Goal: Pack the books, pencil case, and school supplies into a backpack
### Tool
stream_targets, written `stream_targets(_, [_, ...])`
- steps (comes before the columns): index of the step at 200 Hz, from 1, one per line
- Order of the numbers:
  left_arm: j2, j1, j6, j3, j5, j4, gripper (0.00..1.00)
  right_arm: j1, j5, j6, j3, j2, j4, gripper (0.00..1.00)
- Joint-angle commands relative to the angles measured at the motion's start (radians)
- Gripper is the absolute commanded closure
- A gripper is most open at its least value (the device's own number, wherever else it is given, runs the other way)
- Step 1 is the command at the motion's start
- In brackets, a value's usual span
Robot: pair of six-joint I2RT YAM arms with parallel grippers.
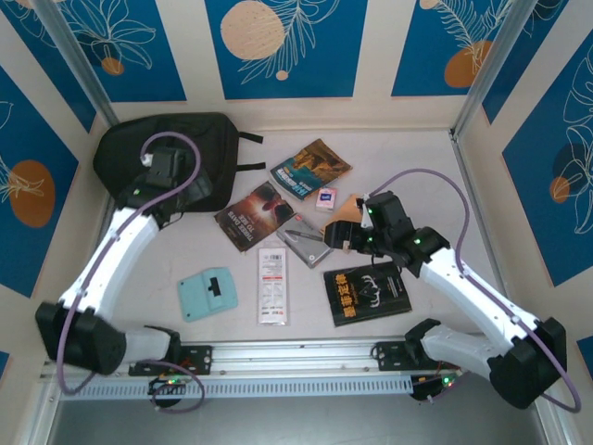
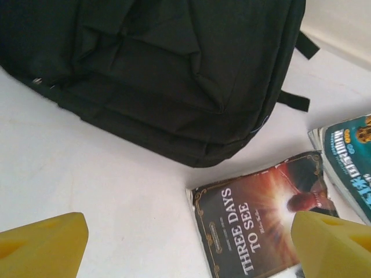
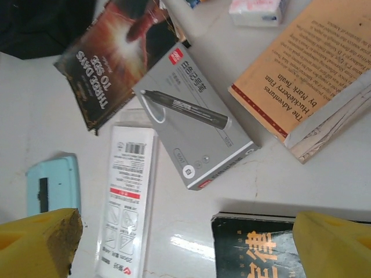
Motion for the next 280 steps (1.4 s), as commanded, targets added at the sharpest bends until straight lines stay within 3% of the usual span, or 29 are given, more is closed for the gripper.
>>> stream_targets(1, [0.165, 0.003, 0.161, 0.125, 0.066, -0.011, 0.1, 0.015, 0.012, -0.038, 0.043, 0.022, 0.01, 0.05])
stream_targets(40, [0.466, -0.006, 0.337, 0.37, 0.174, -0.118, 0.13, 0.021, -0.014, -0.064, 0.036, 0.039, 0.018, 0.05])
stream_targets(64, [0.566, -0.034, 0.401, 0.434, 0.188, -0.112, 0.22, 0.021, -0.031, -0.075, 0.015, 0.027, 0.03, 0.04])
stream_targets(116, [0.756, -0.08, 0.443, 0.586, -0.072, -0.188, 0.33, 0.02, -0.047, -0.089, -0.023, -0.018, 0.027, 0.04])
stream_targets(132, [0.785, -0.08, 0.434, 0.602, -0.138, -0.189, 0.42, 0.02, -0.055, -0.089, -0.032, -0.031, 0.028, 0.04])
stream_targets(166, [0.801, -0.077, 0.424, 0.593, -0.195, -0.177, 0.67, 0.021, -0.065, -0.091, -0.028, -0.04, 0.014, 0.07])
stream_targets(200, [0.76, -0.076, 0.412, 0.574, -0.179, -0.159, 1.0, 0.022, -0.07, -0.092, -0.018, -0.045, 0.008, 0.09])
stream_targets(280, [0.473, -0.072, 0.369, 0.58, -0.277, -0.163, 1.0, 0.06, -0.02, -0.094, 0.047, -0.034, -0.045, 0.11])
